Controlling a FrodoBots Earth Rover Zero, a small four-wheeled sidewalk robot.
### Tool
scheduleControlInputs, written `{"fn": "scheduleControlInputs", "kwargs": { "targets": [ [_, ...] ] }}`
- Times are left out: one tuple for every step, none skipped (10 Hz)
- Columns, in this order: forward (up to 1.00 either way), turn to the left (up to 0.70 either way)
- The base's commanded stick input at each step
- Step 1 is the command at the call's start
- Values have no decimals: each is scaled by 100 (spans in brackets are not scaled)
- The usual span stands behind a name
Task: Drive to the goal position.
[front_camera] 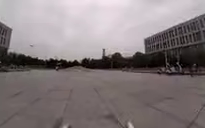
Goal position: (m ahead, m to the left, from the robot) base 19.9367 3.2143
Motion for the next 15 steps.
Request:
{"fn": "scheduleControlInputs", "kwargs": {
  "targets": [
    [70, 0],
    [70, 0],
    [70, 0],
    [70, 0],
    [70, 0],
    [70, 0],
    [70, 0],
    [70, -5],
    [70, -13],
    [70, -13],
    [70, -13],
    [70, -13],
    [70, -13],
    [70, -13],
    [70, -13]
  ]
}}
